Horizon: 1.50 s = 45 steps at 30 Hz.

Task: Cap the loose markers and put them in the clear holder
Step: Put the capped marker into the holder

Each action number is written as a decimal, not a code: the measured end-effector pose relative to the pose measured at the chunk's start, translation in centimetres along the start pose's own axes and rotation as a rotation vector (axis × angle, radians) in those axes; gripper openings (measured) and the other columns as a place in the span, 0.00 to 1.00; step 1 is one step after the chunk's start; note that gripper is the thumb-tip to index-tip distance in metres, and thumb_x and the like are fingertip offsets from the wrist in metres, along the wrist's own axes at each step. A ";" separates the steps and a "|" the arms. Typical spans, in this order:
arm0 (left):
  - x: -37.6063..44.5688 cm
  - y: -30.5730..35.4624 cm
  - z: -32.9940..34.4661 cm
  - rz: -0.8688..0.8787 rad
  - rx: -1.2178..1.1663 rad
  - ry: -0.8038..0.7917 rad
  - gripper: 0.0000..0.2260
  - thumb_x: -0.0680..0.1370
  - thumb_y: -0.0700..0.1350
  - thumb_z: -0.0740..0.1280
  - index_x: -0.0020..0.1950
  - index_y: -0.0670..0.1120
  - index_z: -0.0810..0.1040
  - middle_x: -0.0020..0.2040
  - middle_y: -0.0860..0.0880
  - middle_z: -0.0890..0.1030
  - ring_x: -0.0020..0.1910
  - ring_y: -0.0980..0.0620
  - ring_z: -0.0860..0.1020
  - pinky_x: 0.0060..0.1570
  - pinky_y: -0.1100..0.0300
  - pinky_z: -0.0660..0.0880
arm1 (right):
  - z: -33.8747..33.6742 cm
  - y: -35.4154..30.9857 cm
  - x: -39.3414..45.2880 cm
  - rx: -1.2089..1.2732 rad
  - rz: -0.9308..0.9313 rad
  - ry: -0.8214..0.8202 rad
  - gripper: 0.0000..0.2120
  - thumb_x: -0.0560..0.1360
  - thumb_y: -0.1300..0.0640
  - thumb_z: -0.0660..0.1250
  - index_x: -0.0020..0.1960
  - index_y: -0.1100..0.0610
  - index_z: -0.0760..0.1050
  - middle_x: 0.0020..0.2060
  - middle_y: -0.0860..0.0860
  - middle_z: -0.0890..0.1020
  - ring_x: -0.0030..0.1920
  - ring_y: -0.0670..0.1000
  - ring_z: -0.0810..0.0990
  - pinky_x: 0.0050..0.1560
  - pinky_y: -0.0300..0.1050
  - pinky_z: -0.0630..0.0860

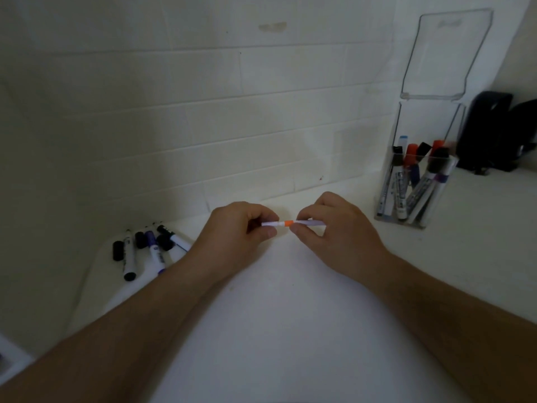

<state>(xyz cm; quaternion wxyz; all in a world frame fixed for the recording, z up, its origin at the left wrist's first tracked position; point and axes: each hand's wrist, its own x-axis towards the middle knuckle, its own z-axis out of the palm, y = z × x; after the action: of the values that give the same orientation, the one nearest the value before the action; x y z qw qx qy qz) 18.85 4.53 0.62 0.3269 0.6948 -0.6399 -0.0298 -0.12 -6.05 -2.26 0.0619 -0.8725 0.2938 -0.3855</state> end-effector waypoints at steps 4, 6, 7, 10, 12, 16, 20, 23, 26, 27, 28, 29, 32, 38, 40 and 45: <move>-0.2 0.5 0.4 0.014 -0.004 -0.041 0.06 0.78 0.51 0.70 0.53 0.56 0.85 0.37 0.62 0.79 0.40 0.64 0.77 0.39 0.73 0.66 | 0.0 -0.2 -0.1 -0.040 -0.059 -0.004 0.11 0.77 0.41 0.66 0.48 0.45 0.83 0.41 0.45 0.75 0.38 0.49 0.77 0.37 0.48 0.76; -0.1 0.5 0.7 -0.016 -0.039 -0.032 0.06 0.79 0.51 0.70 0.53 0.56 0.86 0.35 0.64 0.78 0.38 0.67 0.76 0.39 0.74 0.66 | 0.0 -0.2 -0.1 -0.086 -0.099 0.004 0.12 0.78 0.41 0.64 0.48 0.46 0.83 0.42 0.45 0.77 0.38 0.50 0.78 0.37 0.49 0.76; 0.0 0.4 0.8 -0.022 -0.045 -0.019 0.06 0.79 0.50 0.70 0.53 0.55 0.86 0.35 0.65 0.78 0.38 0.67 0.76 0.40 0.75 0.66 | 0.0 -0.3 -0.1 -0.110 -0.110 0.001 0.14 0.79 0.40 0.62 0.48 0.45 0.83 0.42 0.46 0.78 0.38 0.50 0.79 0.36 0.49 0.76; 0.1 0.4 1.1 -0.040 -0.042 0.003 0.06 0.79 0.48 0.70 0.52 0.53 0.86 0.35 0.63 0.78 0.39 0.63 0.77 0.41 0.75 0.66 | 0.1 -0.5 -0.2 -0.149 -0.105 -0.052 0.17 0.81 0.37 0.57 0.49 0.45 0.81 0.40 0.45 0.78 0.40 0.49 0.79 0.37 0.50 0.76; 0.1 0.3 1.2 -0.047 -0.023 -0.015 0.06 0.79 0.47 0.71 0.52 0.52 0.86 0.37 0.58 0.81 0.42 0.59 0.79 0.42 0.73 0.67 | 0.4 -0.5 -0.3 -0.151 -0.097 -0.098 0.20 0.80 0.35 0.54 0.49 0.45 0.80 0.40 0.46 0.78 0.40 0.49 0.79 0.38 0.49 0.75; 0.3 0.7 1.4 -0.030 0.009 -0.019 0.06 0.79 0.47 0.70 0.53 0.51 0.86 0.44 0.52 0.86 0.45 0.55 0.80 0.44 0.72 0.67 | 0.5 -0.1 -0.4 -0.101 -0.067 -0.102 0.20 0.79 0.35 0.54 0.50 0.45 0.80 0.39 0.46 0.79 0.40 0.49 0.78 0.39 0.49 0.75; 0.2 0.9 1.7 0.006 -0.004 0.002 0.06 0.79 0.49 0.71 0.53 0.53 0.86 0.46 0.55 0.86 0.43 0.61 0.78 0.43 0.76 0.66 | 0.1 -0.1 -0.2 -0.100 -0.060 -0.131 0.19 0.79 0.36 0.54 0.51 0.44 0.80 0.40 0.45 0.80 0.42 0.48 0.78 0.42 0.49 0.75; -0.2 1.2 2.0 0.016 -0.053 0.037 0.06 0.76 0.51 0.74 0.52 0.55 0.86 0.45 0.59 0.86 0.39 0.66 0.77 0.44 0.80 0.65 | -0.8 0.1 0.1 -0.308 -0.201 -0.032 0.15 0.79 0.40 0.58 0.52 0.42 0.82 0.42 0.42 0.84 0.47 0.51 0.78 0.49 0.52 0.71; -0.3 1.3 1.8 0.025 -0.124 0.106 0.10 0.73 0.51 0.77 0.53 0.52 0.86 0.44 0.60 0.83 0.41 0.65 0.79 0.45 0.80 0.67 | -1.6 0.1 0.3 -0.401 -0.322 0.041 0.06 0.76 0.47 0.68 0.50 0.44 0.83 0.42 0.41 0.86 0.47 0.53 0.77 0.45 0.51 0.66; -0.4 1.3 1.7 0.047 -0.127 0.115 0.10 0.73 0.51 0.76 0.54 0.53 0.85 0.43 0.61 0.82 0.40 0.66 0.78 0.45 0.79 0.67 | -2.0 0.0 0.4 -0.385 -0.340 0.034 0.04 0.75 0.50 0.72 0.50 0.46 0.83 0.41 0.42 0.86 0.45 0.54 0.76 0.43 0.49 0.64; -0.5 1.2 1.7 0.078 -0.118 0.114 0.10 0.74 0.50 0.76 0.55 0.54 0.85 0.43 0.62 0.82 0.40 0.66 0.78 0.45 0.77 0.68 | -2.4 -0.2 0.7 -0.366 -0.336 0.018 0.04 0.75 0.53 0.74 0.50 0.47 0.83 0.40 0.43 0.85 0.44 0.54 0.74 0.41 0.48 0.63; -0.6 1.1 1.6 0.106 -0.107 0.106 0.11 0.75 0.50 0.74 0.57 0.55 0.83 0.44 0.62 0.82 0.41 0.65 0.79 0.45 0.76 0.68 | -3.0 -0.4 1.0 -0.346 -0.311 0.002 0.03 0.75 0.54 0.73 0.49 0.49 0.83 0.40 0.45 0.84 0.43 0.54 0.74 0.41 0.48 0.64; -0.8 0.5 1.8 0.168 -0.063 0.067 0.16 0.78 0.47 0.71 0.65 0.56 0.78 0.49 0.61 0.81 0.46 0.63 0.78 0.49 0.76 0.69 | -6.1 -0.9 2.4 -0.169 -0.088 0.036 0.03 0.80 0.56 0.67 0.48 0.49 0.77 0.41 0.47 0.79 0.44 0.52 0.74 0.44 0.49 0.71; -1.1 -0.2 3.0 0.313 0.021 0.036 0.16 0.76 0.44 0.69 0.63 0.54 0.80 0.54 0.57 0.79 0.52 0.58 0.77 0.55 0.58 0.76 | -15.0 1.0 4.2 0.034 0.182 0.404 0.06 0.80 0.57 0.67 0.50 0.47 0.72 0.48 0.49 0.81 0.48 0.48 0.81 0.48 0.43 0.79; -1.3 0.0 3.2 0.349 0.060 0.030 0.15 0.76 0.44 0.69 0.61 0.55 0.80 0.57 0.56 0.79 0.56 0.55 0.77 0.56 0.60 0.74 | -16.7 2.3 4.4 -0.027 0.233 0.400 0.05 0.81 0.57 0.67 0.52 0.49 0.72 0.48 0.49 0.80 0.48 0.47 0.80 0.49 0.42 0.79; -1.5 0.4 3.3 0.394 0.120 0.005 0.13 0.77 0.44 0.68 0.60 0.56 0.81 0.57 0.57 0.79 0.55 0.55 0.76 0.51 0.63 0.71 | -16.1 4.6 4.1 -0.190 0.309 0.176 0.20 0.81 0.60 0.65 0.69 0.46 0.64 0.47 0.50 0.81 0.41 0.47 0.81 0.41 0.44 0.81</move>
<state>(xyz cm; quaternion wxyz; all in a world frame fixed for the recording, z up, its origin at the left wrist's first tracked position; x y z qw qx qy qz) 16.78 4.55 -2.32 0.2861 0.5743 -0.7634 0.0745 -11.53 -10.23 9.97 0.0118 -0.7820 0.4635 -0.4166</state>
